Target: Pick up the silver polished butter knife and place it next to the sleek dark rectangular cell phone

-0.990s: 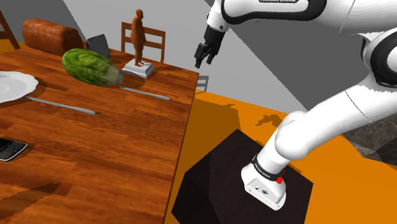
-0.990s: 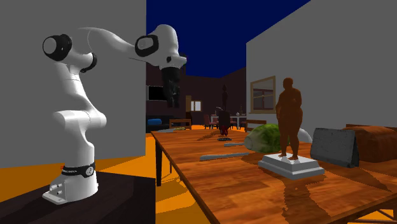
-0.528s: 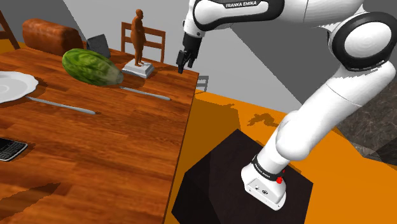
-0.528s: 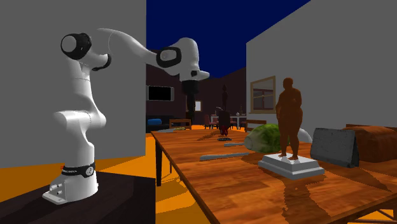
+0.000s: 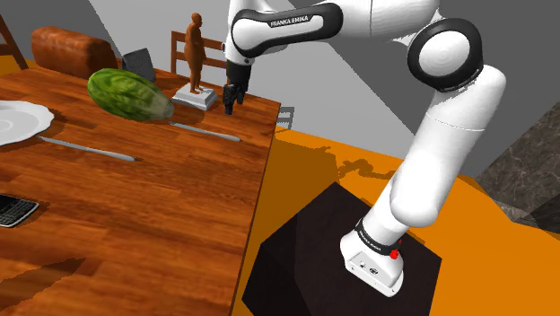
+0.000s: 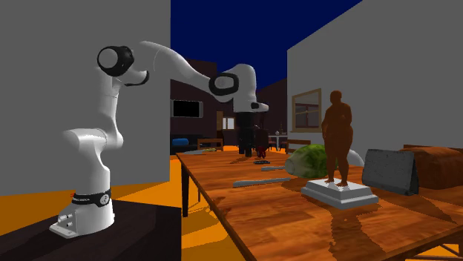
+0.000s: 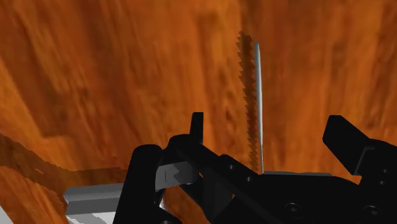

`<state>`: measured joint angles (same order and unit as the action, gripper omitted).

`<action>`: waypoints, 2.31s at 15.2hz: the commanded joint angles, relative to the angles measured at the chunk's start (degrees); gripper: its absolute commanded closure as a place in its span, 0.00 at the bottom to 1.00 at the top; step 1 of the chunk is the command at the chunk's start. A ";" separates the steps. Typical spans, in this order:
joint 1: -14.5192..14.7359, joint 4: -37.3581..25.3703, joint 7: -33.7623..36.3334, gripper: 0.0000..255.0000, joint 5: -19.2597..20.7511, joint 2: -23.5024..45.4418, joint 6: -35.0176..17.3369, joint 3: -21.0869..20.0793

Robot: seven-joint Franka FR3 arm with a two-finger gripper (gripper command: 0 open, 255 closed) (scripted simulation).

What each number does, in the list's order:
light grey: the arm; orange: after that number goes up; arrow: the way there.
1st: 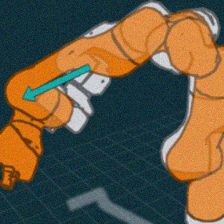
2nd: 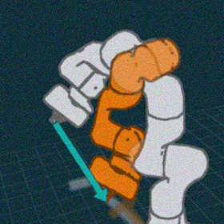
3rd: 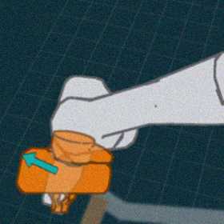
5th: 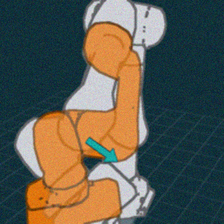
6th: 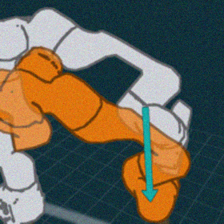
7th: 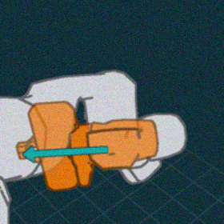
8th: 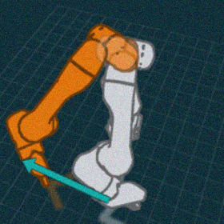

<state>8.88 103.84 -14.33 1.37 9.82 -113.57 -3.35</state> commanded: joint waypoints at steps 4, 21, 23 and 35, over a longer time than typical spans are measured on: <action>1.87 -10.06 -3.08 0.00 1.44 11.29 0.95 -1.64; 2.53 -10.19 -3.93 0.00 2.25 16.59 -3.47 -1.98; 2.53 -10.19 -3.93 1.00 2.25 16.59 -3.47 -1.98; 2.51 -11.61 -4.05 1.00 2.10 15.44 -0.91 -2.06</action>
<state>11.38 92.40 -18.39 3.50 25.64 -115.05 -5.38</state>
